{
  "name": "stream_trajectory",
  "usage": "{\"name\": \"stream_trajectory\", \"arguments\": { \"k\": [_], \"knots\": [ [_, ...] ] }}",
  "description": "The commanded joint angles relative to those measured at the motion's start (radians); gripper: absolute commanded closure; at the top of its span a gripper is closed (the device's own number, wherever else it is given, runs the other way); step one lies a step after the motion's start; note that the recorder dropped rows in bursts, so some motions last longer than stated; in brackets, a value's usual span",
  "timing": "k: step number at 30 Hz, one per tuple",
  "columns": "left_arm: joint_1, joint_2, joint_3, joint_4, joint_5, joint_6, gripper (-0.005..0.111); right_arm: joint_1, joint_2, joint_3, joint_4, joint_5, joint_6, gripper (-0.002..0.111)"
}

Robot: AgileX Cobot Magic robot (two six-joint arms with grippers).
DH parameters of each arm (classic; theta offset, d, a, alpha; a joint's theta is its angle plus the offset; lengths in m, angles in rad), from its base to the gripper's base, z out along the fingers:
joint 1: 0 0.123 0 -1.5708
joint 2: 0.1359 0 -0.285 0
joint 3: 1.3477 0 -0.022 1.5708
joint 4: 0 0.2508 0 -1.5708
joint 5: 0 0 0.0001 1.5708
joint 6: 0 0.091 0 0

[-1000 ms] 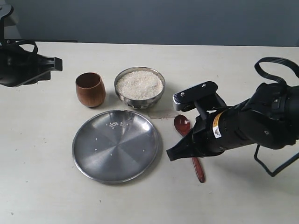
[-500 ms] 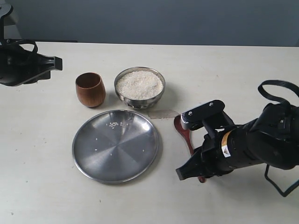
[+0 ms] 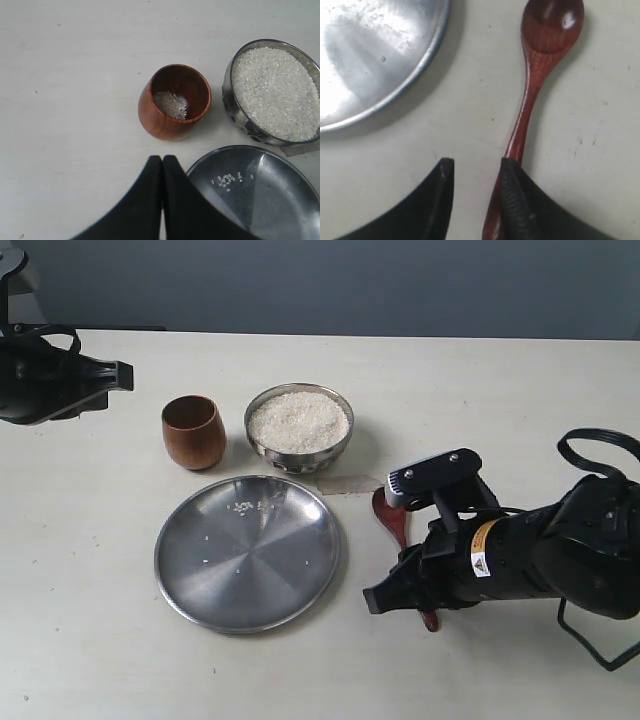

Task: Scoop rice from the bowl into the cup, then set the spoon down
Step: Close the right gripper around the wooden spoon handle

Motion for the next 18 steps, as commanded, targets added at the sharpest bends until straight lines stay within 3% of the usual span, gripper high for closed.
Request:
{"name": "stream_trajectory", "arguments": {
  "k": [1,18],
  "knots": [
    [-0.003,0.001,-0.003,0.003,-0.009,-0.001,0.106,0.0,0.005,0.008,0.002,-0.01,0.004,0.076],
    [-0.003,0.001,-0.003,0.003,-0.013,-0.001,0.106,0.0,0.125,0.008,-0.002,-0.039,0.004,0.077]
  ]
}}
